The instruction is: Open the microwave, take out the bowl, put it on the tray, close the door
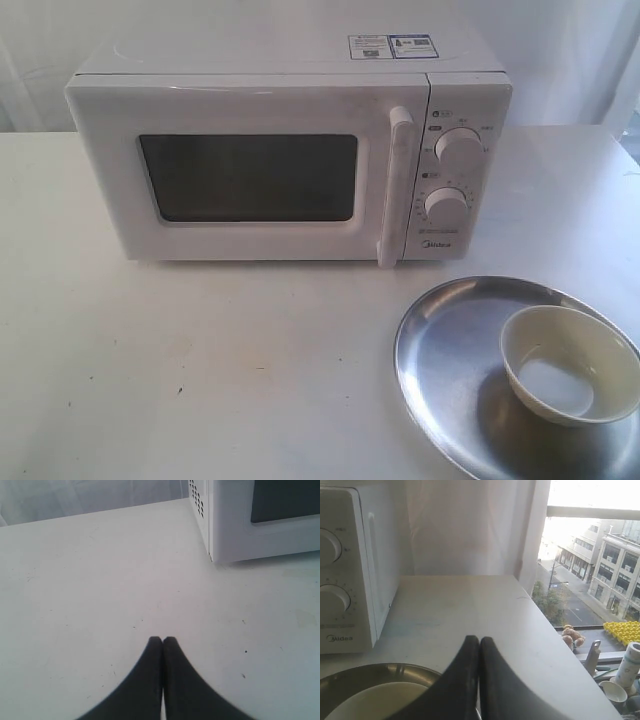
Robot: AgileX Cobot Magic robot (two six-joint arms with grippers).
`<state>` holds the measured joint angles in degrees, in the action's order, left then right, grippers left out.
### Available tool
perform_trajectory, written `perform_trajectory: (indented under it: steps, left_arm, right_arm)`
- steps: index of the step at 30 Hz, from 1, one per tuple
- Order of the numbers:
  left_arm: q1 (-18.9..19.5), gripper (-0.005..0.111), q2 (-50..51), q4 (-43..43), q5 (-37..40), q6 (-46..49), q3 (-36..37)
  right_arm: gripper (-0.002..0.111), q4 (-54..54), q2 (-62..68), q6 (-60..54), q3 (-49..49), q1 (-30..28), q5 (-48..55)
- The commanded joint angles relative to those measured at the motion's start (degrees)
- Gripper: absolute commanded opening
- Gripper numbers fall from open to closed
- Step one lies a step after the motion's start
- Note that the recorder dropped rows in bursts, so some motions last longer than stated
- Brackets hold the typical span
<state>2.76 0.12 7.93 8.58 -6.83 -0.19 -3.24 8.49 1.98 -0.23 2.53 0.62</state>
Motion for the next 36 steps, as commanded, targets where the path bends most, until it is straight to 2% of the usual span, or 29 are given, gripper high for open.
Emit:
perform_trajectory:
  steps: [1,22,36]
  left_arm:
    - [-0.05,0.0,-0.12,-0.2,-0.06,-0.32,0.19]
    - [-0.05,0.0,-0.12,-0.2,-0.06,-0.32,0.19]
    - [-0.05,0.0,-0.12,-0.2,-0.06,-0.32,0.19]
  right_arm:
    - [0.0,1.09,-0.42,-1.98,0.23,-0.25,0.02]
    - [0.0,1.09,-0.53,-1.98,0.23,-0.25,3.06]
    - [0.0,1.09,-5.67,-1.98,0.23,0.43,3.06]
